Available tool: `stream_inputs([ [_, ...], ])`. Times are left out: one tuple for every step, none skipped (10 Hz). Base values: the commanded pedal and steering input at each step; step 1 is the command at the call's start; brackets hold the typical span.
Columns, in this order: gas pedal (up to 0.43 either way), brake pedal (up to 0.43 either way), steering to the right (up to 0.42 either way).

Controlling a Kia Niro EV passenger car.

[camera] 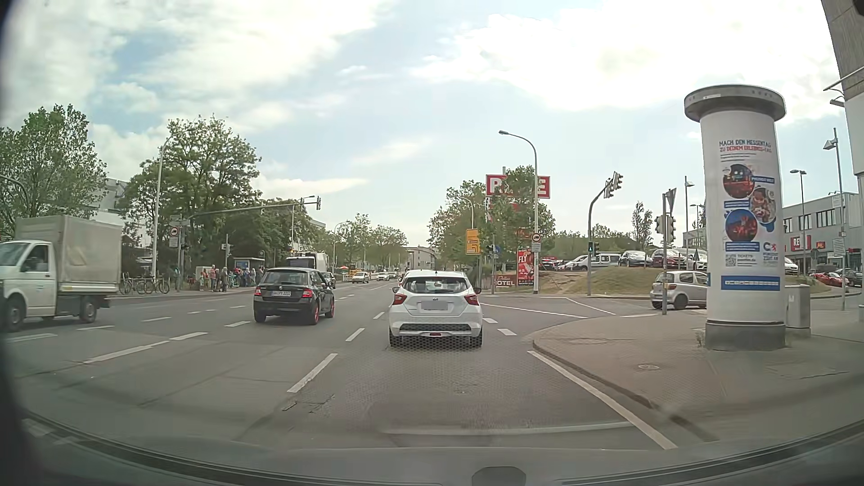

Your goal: Follow the waypoints while adhering to traffic rules and regulations

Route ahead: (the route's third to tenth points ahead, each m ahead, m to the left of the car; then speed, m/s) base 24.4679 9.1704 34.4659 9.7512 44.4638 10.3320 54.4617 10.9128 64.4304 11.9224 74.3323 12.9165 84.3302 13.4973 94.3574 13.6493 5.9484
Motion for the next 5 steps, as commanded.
stream_inputs([
  [0.0,0.018,-0.011],
  [0.11,0.018,-0.011],
  [0.138,0.018,-0.012],
  [0.138,0.018,-0.014],
  [0.138,0.018,-0.016],
])
